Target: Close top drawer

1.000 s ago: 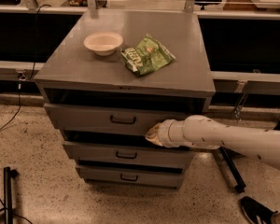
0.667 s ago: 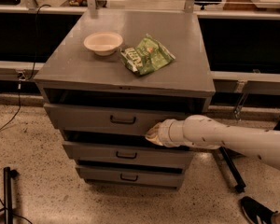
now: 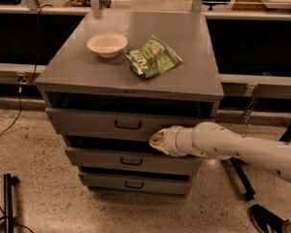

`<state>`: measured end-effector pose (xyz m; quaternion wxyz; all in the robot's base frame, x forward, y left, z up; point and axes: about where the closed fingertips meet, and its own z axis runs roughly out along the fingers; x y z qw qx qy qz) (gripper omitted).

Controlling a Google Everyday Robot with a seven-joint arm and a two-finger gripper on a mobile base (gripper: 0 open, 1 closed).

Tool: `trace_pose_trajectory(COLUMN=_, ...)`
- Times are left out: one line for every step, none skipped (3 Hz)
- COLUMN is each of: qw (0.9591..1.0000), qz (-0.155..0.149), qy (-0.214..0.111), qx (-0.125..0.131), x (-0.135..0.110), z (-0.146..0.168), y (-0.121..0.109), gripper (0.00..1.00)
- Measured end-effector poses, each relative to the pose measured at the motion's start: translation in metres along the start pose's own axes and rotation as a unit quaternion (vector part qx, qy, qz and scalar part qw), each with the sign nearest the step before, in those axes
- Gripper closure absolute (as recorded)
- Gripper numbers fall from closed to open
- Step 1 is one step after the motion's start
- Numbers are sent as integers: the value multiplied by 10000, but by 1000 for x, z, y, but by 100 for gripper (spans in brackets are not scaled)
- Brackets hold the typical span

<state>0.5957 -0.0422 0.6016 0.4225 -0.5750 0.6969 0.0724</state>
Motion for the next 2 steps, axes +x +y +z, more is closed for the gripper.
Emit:
trace_pose_trajectory(qw=9983, qz=-304, qy=-477, qx=-112, x=-24, z=-19, y=21, gripper=100)
trace_pose_trajectory(qw=9912, qz=-462, qy=-1060, qx=-646, x=-68, z=-12, y=51, gripper=100)
